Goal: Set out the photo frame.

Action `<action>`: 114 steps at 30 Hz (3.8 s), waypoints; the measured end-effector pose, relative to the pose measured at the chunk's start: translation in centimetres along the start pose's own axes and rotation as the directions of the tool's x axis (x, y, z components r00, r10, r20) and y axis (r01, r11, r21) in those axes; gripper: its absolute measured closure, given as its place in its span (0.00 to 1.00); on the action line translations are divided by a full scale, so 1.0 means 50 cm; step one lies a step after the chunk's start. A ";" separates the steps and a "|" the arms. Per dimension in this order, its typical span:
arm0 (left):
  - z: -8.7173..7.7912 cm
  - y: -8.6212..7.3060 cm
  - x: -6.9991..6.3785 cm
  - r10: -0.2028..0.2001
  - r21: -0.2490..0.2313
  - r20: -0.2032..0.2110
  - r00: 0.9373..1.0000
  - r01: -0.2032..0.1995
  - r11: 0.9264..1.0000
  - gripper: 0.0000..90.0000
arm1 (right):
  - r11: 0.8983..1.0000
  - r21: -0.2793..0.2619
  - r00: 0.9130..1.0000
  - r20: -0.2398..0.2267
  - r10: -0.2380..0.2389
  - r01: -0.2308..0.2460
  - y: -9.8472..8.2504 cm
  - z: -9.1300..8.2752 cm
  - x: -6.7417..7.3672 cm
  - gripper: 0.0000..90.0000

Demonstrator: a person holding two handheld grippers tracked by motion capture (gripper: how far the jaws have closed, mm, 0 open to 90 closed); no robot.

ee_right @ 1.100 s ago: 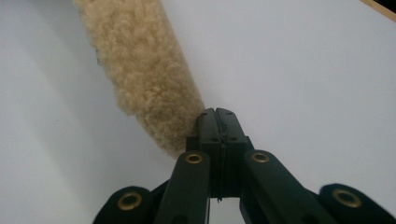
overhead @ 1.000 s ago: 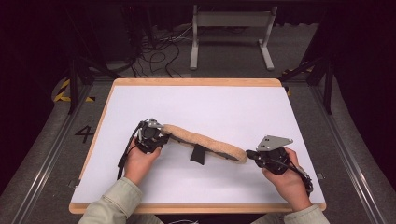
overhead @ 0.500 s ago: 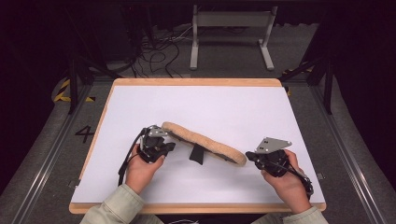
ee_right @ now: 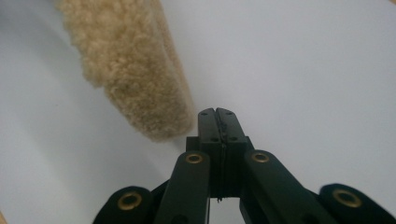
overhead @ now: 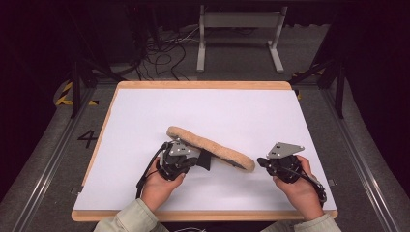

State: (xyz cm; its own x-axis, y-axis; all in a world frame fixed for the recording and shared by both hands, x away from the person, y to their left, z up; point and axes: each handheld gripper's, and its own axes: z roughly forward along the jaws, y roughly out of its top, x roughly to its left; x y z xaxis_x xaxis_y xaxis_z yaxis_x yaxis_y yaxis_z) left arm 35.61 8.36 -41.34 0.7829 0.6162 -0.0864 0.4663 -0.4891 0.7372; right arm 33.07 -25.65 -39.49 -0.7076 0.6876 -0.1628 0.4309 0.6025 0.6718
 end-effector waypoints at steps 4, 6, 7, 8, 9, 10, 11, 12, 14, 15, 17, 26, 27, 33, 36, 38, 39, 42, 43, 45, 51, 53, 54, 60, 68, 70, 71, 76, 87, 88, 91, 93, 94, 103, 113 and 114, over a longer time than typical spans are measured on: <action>-0.006 -0.006 0.008 0.002 0.002 -0.007 1.000 -0.002 1.000 1.00 | 1.000 0.016 1.000 -0.014 -0.022 0.022 0.002 0.008 0.016 1.00; -0.008 -0.009 0.011 -0.008 0.003 -0.008 1.000 0.008 1.000 1.00 | 1.000 0.018 1.000 -0.019 -0.023 0.024 0.002 0.007 0.018 1.00; -0.009 -0.010 0.012 -0.008 0.002 -0.009 1.000 0.008 1.000 1.00 | 1.000 0.019 0.999 -0.029 -0.023 0.024 0.001 0.006 0.019 1.00; -0.012 -0.011 0.014 -0.008 0.004 -0.010 1.000 0.008 1.000 1.00 | 1.000 0.015 0.999 -0.030 -0.021 0.022 0.001 0.005 0.021 1.00; -0.012 -0.011 0.014 -0.008 0.004 -0.010 1.000 0.008 1.000 1.00 | 1.000 0.015 0.999 -0.030 -0.021 0.022 0.001 0.005 0.021 1.00; -0.014 -0.013 0.016 -0.009 0.002 -0.013 1.000 0.009 1.000 1.00 | 1.000 0.015 0.999 -0.041 -0.027 0.027 -0.001 0.002 0.030 1.00; -0.014 -0.014 0.017 -0.018 0.000 -0.013 1.000 0.018 1.000 1.00 | 1.000 0.015 0.999 -0.041 -0.027 0.027 -0.001 0.002 0.030 1.00; -0.018 -0.018 0.021 -0.017 0.002 -0.016 1.000 0.017 1.000 1.00 | 0.999 0.010 0.998 -0.044 -0.033 0.033 -0.003 0.000 0.040 1.00; -0.021 -0.022 0.023 -0.012 0.007 -0.019 1.000 0.012 1.000 1.00 | 0.999 0.006 0.998 -0.052 -0.041 0.041 -0.004 -0.003 0.049 1.00; -0.022 -0.024 0.023 -0.022 0.006 -0.013 1.000 0.022 1.000 1.00 | 0.999 0.005 0.997 -0.058 -0.044 0.044 -0.004 -0.004 0.054 1.00; -0.023 -0.025 0.023 -0.020 0.009 -0.011 1.000 0.020 1.000 1.00 | 0.999 0.004 0.997 -0.064 -0.047 0.048 -0.004 -0.005 0.058 1.00; -0.021 -0.035 0.017 -0.024 0.039 0.032 0.999 0.023 0.999 1.00 | 0.996 -0.005 0.990 -0.117 -0.084 0.084 0.001 -0.007 0.103 1.00; -0.018 -0.036 0.016 -0.025 0.045 0.041 0.999 0.023 0.999 1.00 | 0.996 -0.008 0.988 -0.123 -0.091 0.091 0.002 -0.006 0.108 1.00; -0.006 -0.031 0.008 -0.008 0.058 0.080 0.997 0.004 0.998 1.00 | 0.991 -0.026 0.977 -0.168 -0.135 0.133 0.014 0.004 0.143 1.00; 0.009 -0.029 -0.001 0.000 0.078 0.107 0.994 -0.009 0.997 1.00 | 0.989 -0.056 0.970 -0.194 -0.147 0.138 0.020 0.008 0.157 1.00; 0.024 -0.025 -0.011 0.020 0.092 0.114 0.993 -0.031 0.995 1.00 | 0.989 -0.061 0.966 -0.212 -0.148 0.138 0.023 0.010 0.164 1.00; 0.031 -0.024 -0.014 0.028 0.090 0.112 0.993 -0.038 0.995 1.00 | 0.988 -0.069 0.963 -0.224 -0.152 0.140 0.024 0.012 0.167 1.00; 0.043 -0.022 -0.023 0.031 0.088 0.113 0.993 -0.041 0.995 1.00 | 0.988 -0.073 0.962 -0.225 -0.152 0.139 0.025 0.012 0.170 1.00; 0.050 -0.020 -0.029 0.029 0.088 0.126 0.992 -0.040 0.995 1.00 | 0.988 -0.077 0.963 -0.224 -0.149 0.135 0.024 0.012 0.168 1.00; 0.057 -0.017 -0.029 0.041 0.088 0.127 0.991 -0.053 0.995 1.00 | 0.989 -0.081 0.967 -0.213 -0.139 0.124 0.022 0.009 0.164 1.00; 0.080 -0.014 -0.031 0.017 0.101 0.117 0.993 -0.029 0.994 1.00 | 0.992 -0.099 0.980 -0.171 -0.100 0.084 0.017 -0.002 0.140 1.00; 0.085 -0.014 -0.025 0.019 0.108 0.088 0.996 -0.028 0.994 1.00 | 0.993 -0.098 0.984 -0.159 -0.081 0.065 0.011 -0.006 0.129 1.00; 0.086 -0.014 -0.020 0.017 0.111 0.071 0.997 -0.025 0.994 1.00 | 0.994 -0.097 0.985 -0.156 -0.072 0.058 0.010 -0.007 0.126 1.00; 0.080 -0.015 -0.011 0.042 0.116 0.061 0.997 -0.049 0.992 1.00 | 0.993 -0.100 0.986 -0.152 -0.072 0.057 0.008 -0.008 0.122 1.00; 0.070 -0.019 0.022 -0.002 0.115 0.047 0.999 -0.004 0.993 1.00 | 0.994 -0.096 0.985 -0.156 -0.073 0.058 0.008 -0.008 0.124 1.00; 0.069 -0.020 0.034 -0.015 0.109 0.040 0.999 0.011 0.994 1.00 | 0.994 -0.095 0.984 -0.159 -0.076 0.061 0.009 -0.007 0.124 1.00; 0.068 -0.020 0.040 -0.024 0.107 0.034 0.999 0.021 0.994 1.00 | 0.993 -0.097 0.984 -0.161 -0.077 0.062 0.009 -0.006 0.125 1.00; 0.064 -0.023 0.065 -0.053 0.095 0.040 0.998 0.049 0.994 1.00 | 0.993 -0.095 0.983 -0.165 -0.080 0.065 0.010 -0.001 0.129 1.00; 0.005 -0.057 0.069 -0.070 0.075 0.033 0.997 0.067 0.995 1.00 | 0.989 -0.087 0.962 -0.234 -0.138 0.121 0.039 0.052 0.165 1.00; -0.010 -0.066 0.068 -0.076 0.070 0.031 0.997 0.074 0.995 1.00 | 0.988 -0.084 0.959 -0.243 -0.145 0.128 0.042 0.057 0.169 1.00; -0.026 -0.076 0.068 -0.079 0.065 0.028 0.996 0.077 0.995 0.99 | 0.982 -0.082 0.943 -0.274 -0.188 0.172 0.055 0.078 0.189 1.00; -0.040 -0.085 0.066 -0.087 0.056 0.027 0.996 0.085 0.995 0.99 | 0.979 -0.082 0.938 -0.283 -0.201 0.185 0.059 0.084 0.196 1.00; -0.047 -0.089 0.066 -0.091 0.053 0.028 0.995 0.089 0.995 0.98 | 0.978 -0.081 0.933 -0.291 -0.209 0.194 0.062 0.090 0.202 1.00; -0.079 -0.110 0.053 -0.108 0.044 0.019 0.994 0.108 0.993 0.97 | 0.963 -0.089 0.894 -0.358 -0.271 0.256 0.090 0.124 0.245 1.00; -0.133 -0.157 0.039 -0.153 0.026 0.022 0.988 0.152 0.988 0.92 | 0.958 -0.127 0.875 -0.389 -0.287 0.257 0.119 0.156 0.279 1.00; -0.139 -0.161 0.037 -0.152 0.025 0.023 0.988 0.151 0.988 0.92 | 0.958 -0.129 0.877 -0.387 -0.286 0.256 0.121 0.159 0.283 1.00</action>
State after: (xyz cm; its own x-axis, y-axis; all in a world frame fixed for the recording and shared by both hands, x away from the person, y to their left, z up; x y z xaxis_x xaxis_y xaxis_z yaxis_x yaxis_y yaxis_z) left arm 30.42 17.74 -42.77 0.7123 0.6688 -0.2129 0.5896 -0.4056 0.6984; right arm 30.13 -9.06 -43.45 -0.9602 0.2737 -0.0552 0.1598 0.7007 0.6954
